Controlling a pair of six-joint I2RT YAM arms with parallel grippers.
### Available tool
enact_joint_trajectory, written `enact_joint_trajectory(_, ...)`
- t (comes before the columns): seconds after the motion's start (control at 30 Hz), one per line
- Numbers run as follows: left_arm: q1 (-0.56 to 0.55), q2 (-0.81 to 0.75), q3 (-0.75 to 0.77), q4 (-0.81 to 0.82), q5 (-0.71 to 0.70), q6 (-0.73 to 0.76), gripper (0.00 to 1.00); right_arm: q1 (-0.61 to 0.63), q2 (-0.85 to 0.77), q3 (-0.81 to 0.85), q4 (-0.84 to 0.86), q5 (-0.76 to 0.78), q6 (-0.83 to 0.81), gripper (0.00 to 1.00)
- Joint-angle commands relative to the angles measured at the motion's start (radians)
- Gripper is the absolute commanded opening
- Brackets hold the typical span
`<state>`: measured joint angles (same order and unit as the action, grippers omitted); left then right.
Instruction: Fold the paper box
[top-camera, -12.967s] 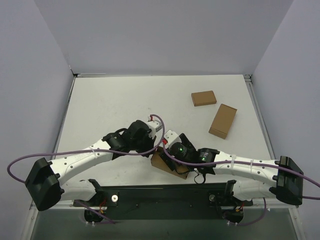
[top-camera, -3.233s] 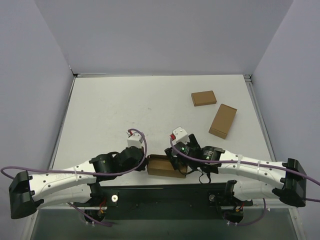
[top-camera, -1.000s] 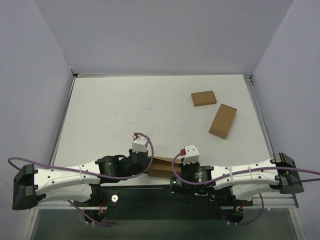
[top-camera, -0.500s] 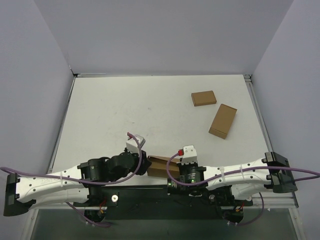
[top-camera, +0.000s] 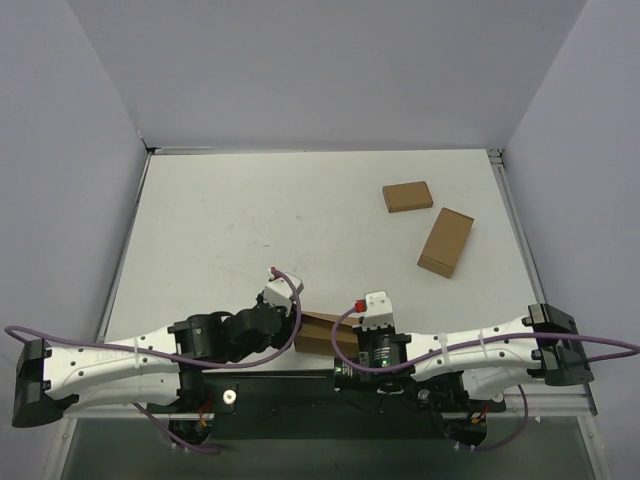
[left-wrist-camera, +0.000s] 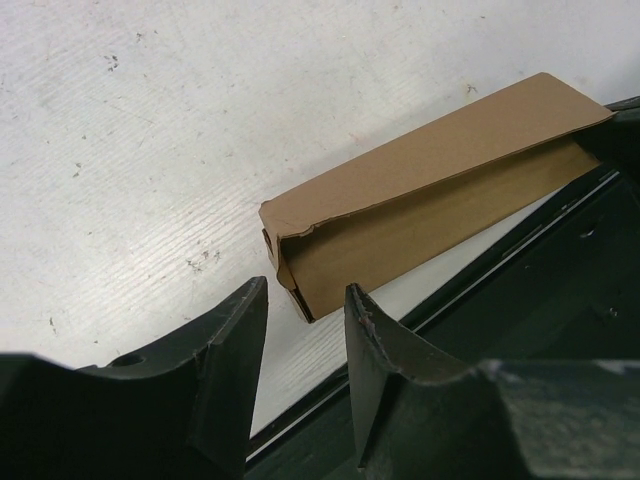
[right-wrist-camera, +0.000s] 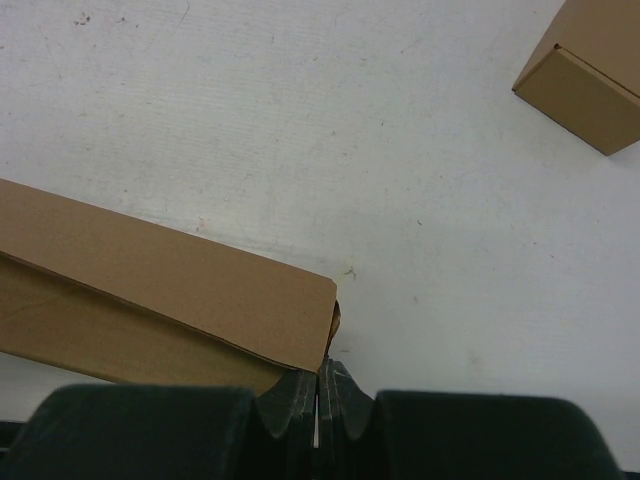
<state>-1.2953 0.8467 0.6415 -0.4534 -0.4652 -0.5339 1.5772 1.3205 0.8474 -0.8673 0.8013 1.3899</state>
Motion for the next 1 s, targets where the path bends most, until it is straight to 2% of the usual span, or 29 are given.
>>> enact_joint_trajectory(0.0, 0.004, 0.003, 0.033, 0.039, -0.041, 0.023, 0.46, 0.013, 0.025, 0.004, -0.042, -0.071, 0.014, 0.00)
enact_joint_trajectory(0.5, 0.042, 0.051, 0.023, 0.128, -0.013, 0.038, 0.39, 0.018, 0.040, 0.016, -0.041, -0.070, 0.006, 0.00)
enact_joint_trajectory(0.67, 0.056, 0.066, 0.018, 0.148, 0.008, 0.040, 0.32, 0.020, 0.040, 0.016, -0.041, -0.070, 0.004, 0.00)
enact_joint_trajectory(0.97, 0.056, 0.098, 0.018, 0.125, 0.010, 0.018, 0.32, 0.023, 0.037, 0.015, -0.042, -0.070, 0.008, 0.00)
